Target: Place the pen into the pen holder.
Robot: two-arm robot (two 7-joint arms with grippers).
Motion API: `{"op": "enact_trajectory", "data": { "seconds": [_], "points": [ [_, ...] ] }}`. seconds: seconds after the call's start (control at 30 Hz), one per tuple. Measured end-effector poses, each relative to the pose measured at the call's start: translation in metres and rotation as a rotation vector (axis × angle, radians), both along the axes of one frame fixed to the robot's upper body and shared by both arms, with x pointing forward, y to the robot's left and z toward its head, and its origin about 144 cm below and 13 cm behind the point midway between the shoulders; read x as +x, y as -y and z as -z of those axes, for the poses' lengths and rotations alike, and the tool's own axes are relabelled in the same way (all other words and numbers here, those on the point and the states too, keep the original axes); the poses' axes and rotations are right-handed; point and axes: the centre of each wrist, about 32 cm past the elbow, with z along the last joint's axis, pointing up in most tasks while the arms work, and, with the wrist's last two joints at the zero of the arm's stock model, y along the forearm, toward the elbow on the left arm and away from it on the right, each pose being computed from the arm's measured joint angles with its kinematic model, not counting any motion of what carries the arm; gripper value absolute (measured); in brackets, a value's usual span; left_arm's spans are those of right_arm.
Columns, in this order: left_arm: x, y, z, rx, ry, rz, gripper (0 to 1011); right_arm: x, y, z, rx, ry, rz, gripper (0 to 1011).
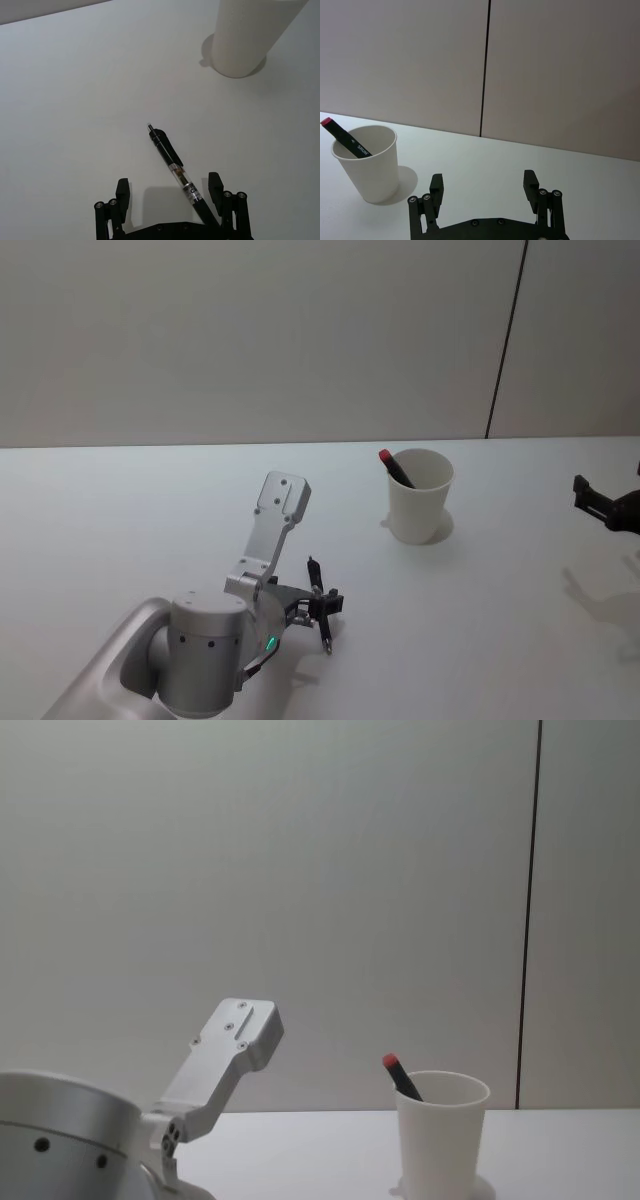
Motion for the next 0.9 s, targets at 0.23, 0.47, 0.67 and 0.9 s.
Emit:
{"op": "enact_trajectory", "data": {
  "seconds": [0.23, 0.47, 0.67, 0.9],
  "points": [
    [0.0037, 0.001, -0.0017, -0.001, -0.012, 0.008, 1000, 0.0, 0.0, 0.0, 0.0, 0.0, 0.0, 1001],
    [0.0063, 0.0025, -0.0026, -0.005, -0.023, 0.023, 1000, 0.0, 0.0, 0.0, 0.0, 0.0, 0.0, 1002],
    [0.0072, 0.0039, -0.0023, -0.009, -0.029, 0.034, 1000, 0.0, 0.0, 0.0, 0.0, 0.0, 0.0, 1002],
    [0.0071, 0.0052, -0.002, -0.013, -0.03, 0.042, 1000, 0.0, 0.0, 0.0, 0.0, 0.0, 0.0, 1001]
  ]
}}
